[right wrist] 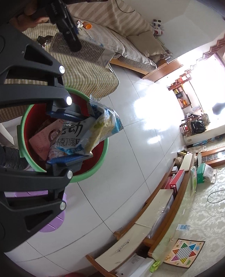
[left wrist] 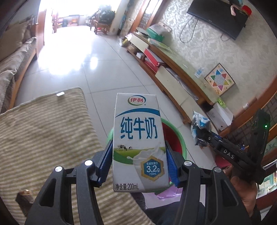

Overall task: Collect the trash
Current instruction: 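Open both tools to drop the carton and snack bag into the bucket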

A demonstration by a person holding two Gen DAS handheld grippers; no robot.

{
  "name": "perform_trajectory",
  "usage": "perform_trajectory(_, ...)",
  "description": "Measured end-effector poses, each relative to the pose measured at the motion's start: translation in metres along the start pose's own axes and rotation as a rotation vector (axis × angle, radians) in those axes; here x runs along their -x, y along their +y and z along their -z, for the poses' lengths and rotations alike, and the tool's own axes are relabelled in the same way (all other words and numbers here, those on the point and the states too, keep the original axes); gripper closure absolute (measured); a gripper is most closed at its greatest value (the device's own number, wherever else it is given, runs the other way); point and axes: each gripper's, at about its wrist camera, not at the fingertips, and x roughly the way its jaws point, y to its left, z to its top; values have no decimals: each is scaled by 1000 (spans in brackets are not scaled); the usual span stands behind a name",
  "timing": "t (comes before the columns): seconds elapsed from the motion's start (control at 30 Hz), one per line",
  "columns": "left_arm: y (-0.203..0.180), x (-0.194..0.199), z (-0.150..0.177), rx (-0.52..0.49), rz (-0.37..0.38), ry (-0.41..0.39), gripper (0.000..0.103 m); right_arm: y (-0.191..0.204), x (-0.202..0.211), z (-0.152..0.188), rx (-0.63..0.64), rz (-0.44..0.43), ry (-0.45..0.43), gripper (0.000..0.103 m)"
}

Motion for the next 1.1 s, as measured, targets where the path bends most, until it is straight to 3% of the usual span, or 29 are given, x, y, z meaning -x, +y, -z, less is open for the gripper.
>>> perform_trajectory(0.2, -14, -35, 6, 1, 5, 54, 50, -7, -16, 10, -8, -21, 34, 69)
perform_trajectory(0.43, -17, -44, 0, 16, 18, 58, 49, -7, -28, 10, -7, -39, 53, 69)
perform_trajectory(0.57, -14, -42, -2, 35, 7, 39, 29, -11, -33, 6, 2, -37, 61, 69)
perform_trajectory(0.67, -11, -37, -5, 44, 1, 25, 28, -9, -35, 6, 8, -34, 68, 67)
perform_trajectory(0.9, 1, -13, -11, 43, -49, -19, 13, 5, -26, 6, 46, -23, 42, 20)
perform_trajectory(1.03, 13, 2, -10, 56, -50, -24, 13, 12, -20, 4, 58, -8, 30, 7)
perform_trajectory(1.1, 21, 9, -6, 69, -55, -27, 13, 16, -17, 3, 63, 0, 27, 6)
